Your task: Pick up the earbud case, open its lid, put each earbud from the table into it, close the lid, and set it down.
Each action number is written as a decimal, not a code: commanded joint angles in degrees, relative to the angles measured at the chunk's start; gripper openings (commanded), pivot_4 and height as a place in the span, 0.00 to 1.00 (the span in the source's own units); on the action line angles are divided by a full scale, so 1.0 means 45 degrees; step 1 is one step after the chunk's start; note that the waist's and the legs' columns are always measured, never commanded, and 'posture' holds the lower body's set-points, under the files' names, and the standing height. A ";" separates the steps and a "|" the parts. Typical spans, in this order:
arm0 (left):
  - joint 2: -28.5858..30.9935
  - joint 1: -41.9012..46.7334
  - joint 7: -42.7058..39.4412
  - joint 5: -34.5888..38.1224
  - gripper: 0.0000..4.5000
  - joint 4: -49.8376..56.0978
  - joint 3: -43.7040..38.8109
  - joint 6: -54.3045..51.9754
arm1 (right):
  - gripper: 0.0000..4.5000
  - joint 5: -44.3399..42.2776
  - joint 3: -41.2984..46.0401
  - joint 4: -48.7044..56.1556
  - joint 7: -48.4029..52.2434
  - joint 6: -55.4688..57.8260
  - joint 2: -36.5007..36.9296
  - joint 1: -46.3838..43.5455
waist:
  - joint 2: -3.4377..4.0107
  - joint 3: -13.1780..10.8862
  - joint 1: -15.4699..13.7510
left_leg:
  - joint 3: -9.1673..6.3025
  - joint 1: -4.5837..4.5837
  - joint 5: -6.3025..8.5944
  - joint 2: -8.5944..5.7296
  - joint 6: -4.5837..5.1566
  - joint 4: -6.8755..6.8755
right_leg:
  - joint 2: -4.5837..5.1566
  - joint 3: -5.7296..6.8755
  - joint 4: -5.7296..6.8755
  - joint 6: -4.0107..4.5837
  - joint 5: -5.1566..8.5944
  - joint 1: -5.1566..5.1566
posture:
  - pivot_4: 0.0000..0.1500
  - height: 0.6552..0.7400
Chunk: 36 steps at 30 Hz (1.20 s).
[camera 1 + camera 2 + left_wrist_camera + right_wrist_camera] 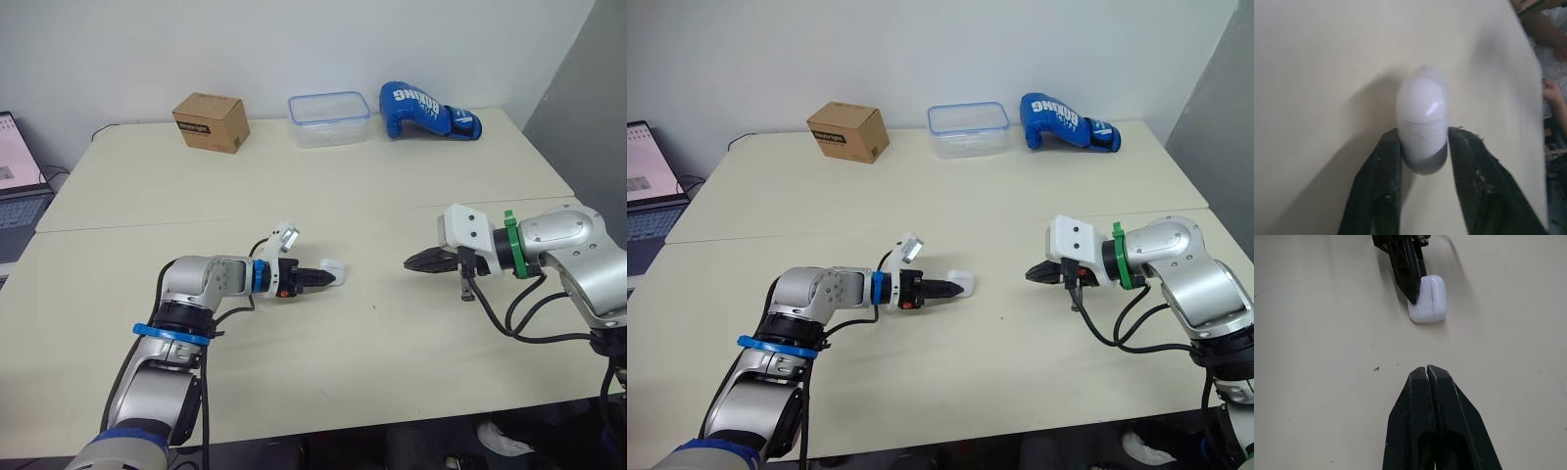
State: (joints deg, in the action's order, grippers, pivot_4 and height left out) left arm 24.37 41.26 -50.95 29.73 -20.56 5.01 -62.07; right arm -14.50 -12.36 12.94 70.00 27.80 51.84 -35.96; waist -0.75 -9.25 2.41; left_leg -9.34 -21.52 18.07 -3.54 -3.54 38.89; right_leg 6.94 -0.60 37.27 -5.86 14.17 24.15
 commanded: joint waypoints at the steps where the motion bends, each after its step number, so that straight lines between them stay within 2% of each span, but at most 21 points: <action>1: 0.0560 -0.0006 0.0217 -0.0367 0.60 0.0079 -0.0189 0.0081 | 0.00 0.0076 0.0242 0.0071 0.0117 -0.0279 0.0071 -0.0111 | -0.0001 0.0001 -0.0008 | 0.0000 0.0004 0.0000 0.0000 0.0000 0.0000 | 0.0000 -0.0001 0.0000 0.0000 0.0000 -0.0005 | 1.00 0.89; 2: 0.0734 -0.0074 0.0189 -0.0420 0.66 0.0182 -0.0171 0.0120 | 0.00 0.0093 0.0227 0.0018 0.0130 -0.0306 0.0057 -0.0135 | -0.0001 0.0001 -0.0005 | 0.0002 0.0010 0.0000 0.0001 0.0000 0.0000 | 0.0000 -0.0002 0.0001 0.0000 0.0000 -0.0009 | 1.00 0.89; 11: 0.2562 -0.1053 -0.0355 -0.0545 0.66 0.1224 -0.0093 0.0499 | 0.00 0.0211 0.0196 -0.0283 0.0167 -0.0540 -0.0156 -0.0162 | 0.0001 0.0001 0.0095 | 0.0019 0.0035 0.0000 0.0006 0.0000 -0.0012 | -0.0005 -0.0027 0.0010 0.0000 0.0000 -0.0012 | 1.00 0.89; 17: 0.3532 -0.3527 0.0111 -0.0368 0.66 0.3622 -0.1372 0.1730 | 0.00 -0.0505 0.0933 0.0525 -0.0772 0.0445 -0.0495 0.0757 | 0.0004 0.0003 0.0150 | 0.0024 0.0043 0.0001 0.0015 -0.0001 -0.0027 | -0.0006 -0.0035 0.0007 0.0001 0.0001 -0.0010 | 1.00 0.89; 21: 0.3296 -0.5286 0.0780 -0.0115 0.66 0.5284 -0.2542 0.2456 | 0.00 -0.1529 0.1670 0.1728 -0.1343 0.1728 -0.0678 0.1905 | 0.0005 0.0003 0.0052 | 0.0022 0.0036 0.0002 0.0019 -0.0001 -0.0031 | -0.0003 -0.0042 -0.0002 0.0002 0.0000 -0.0005 | 1.00 0.89; 25: 0.2377 -0.7516 0.1727 0.0168 0.66 0.7318 -0.3862 0.3652 | 0.00 -0.2819 0.2536 0.3211 -0.2309 0.3386 -0.1017 0.3598 | 0.0005 0.0004 -0.0161 | 0.0025 0.0038 0.0007 0.0019 0.0004 -0.0037 | 0.0000 -0.0047 -0.0018 0.0002 0.0000 -0.0013 | 1.00 0.89; 28: 0.1572 -0.9613 0.2636 -0.0554 0.66 0.8710 -0.4228 0.5227 | 0.00 -0.3382 0.3071 0.4040 -0.3180 0.3949 -0.1463 0.5216 | 0.0003 0.0007 -0.0252 | 0.0026 0.0033 0.0008 0.0016 0.0005 -0.0032 | 0.0005 -0.0045 -0.0021 0.0004 -0.0001 -0.0018 | 1.00 0.89; 32: 0.1201 -1.1238 0.3260 -0.1147 0.66 0.9306 -0.4452 0.6512 | 0.00 -0.3575 0.3379 0.4653 -0.4019 0.3957 -0.1910 0.6704 | 0.0009 0.0017 -0.0390 | 0.0039 0.0050 0.0010 0.0014 0.0010 -0.0034 | 0.0006 -0.0050 -0.0019 0.0011 -0.0006 -0.0030 | 1.00 0.89; 36: 0.1182 -1.1970 0.3782 -0.1411 0.66 0.9400 -0.4730 0.6956 | 0.00 -0.3951 0.3727 0.5016 -0.4349 0.4037 -0.1911 0.7743 | 0.0010 0.0017 -0.0468 | 0.0038 0.0170 0.0057 0.0028 0.0089 -0.0042 | -0.0011 -0.0035 -0.0050 0.0010 -0.0002 -0.0170 | 1.00 0.89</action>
State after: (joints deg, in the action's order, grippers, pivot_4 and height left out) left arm 29.29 -11.65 -35.36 24.58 20.43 -14.41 -31.86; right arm -30.58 2.13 33.25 51.05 45.94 43.25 -1.79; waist -0.71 -9.17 0.31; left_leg -9.17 -20.75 18.33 -3.41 -3.14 38.71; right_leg 6.88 -0.75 37.04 -5.81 14.16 23.36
